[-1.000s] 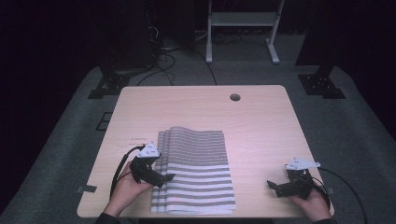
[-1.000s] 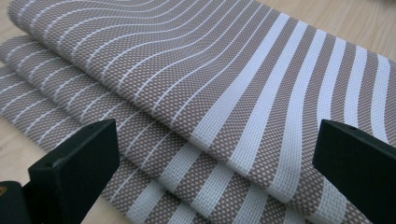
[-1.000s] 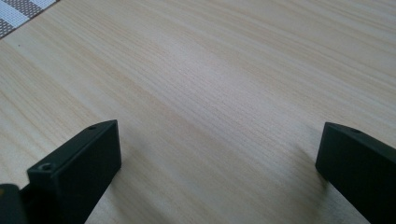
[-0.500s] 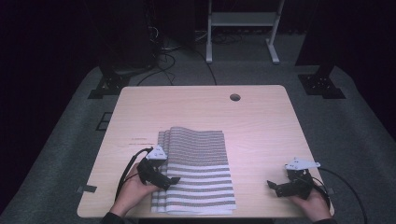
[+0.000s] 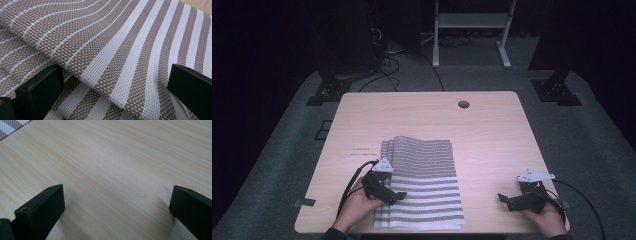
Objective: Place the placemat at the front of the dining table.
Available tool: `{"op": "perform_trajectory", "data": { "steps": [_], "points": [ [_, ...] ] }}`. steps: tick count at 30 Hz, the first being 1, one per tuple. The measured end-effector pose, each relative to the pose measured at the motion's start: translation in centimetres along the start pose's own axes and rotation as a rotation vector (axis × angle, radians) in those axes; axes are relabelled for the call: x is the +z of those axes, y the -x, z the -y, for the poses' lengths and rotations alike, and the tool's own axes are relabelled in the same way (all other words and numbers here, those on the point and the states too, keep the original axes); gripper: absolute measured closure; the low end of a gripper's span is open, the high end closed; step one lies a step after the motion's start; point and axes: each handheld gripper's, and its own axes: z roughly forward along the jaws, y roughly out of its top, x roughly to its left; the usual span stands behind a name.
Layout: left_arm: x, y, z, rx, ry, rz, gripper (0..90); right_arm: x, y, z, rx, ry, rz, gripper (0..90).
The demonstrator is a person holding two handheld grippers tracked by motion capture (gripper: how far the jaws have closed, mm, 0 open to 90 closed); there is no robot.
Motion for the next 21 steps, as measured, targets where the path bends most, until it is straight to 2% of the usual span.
{"op": "perform_trajectory", "data": {
  "steps": [5, 10, 12, 13, 17, 21],
  "points": [
    [0.10, 0.12, -0.10, -0.004, 0.002, 0.001, 1.0, 0.00, 0.00, 0.00, -0.001, 0.000, 0.000, 0.0],
    [-0.14, 0.02, -0.08, -0.007, 0.008, 0.009, 5.9, 0.00, 0.00, 0.00, -0.001, 0.000, 0.000, 0.0],
    [-0.16, 0.10, -0.10, -0.004, 0.012, -0.001, 8.2, 0.00, 0.00, 0.00, 0.000, 0.000, 0.000, 0.0],
    [-0.25, 0.01, -0.11, -0.002, 0.013, 0.002, 12.3, 0.00, 0.01, 0.00, -0.001, 0.000, 0.000, 0.0],
    [-0.32, -0.05, -0.19, -0.009, 0.008, 0.008, 13.3, 0.00, 0.00, 0.00, 0.000, 0.000, 0.000, 0.0],
    [-0.51, 0.00, -0.38, -0.004, 0.014, 0.019, 23.0, 0.00, 0.00, 0.00, 0.000, 0.000, 0.000, 0.0]
  ]
}}
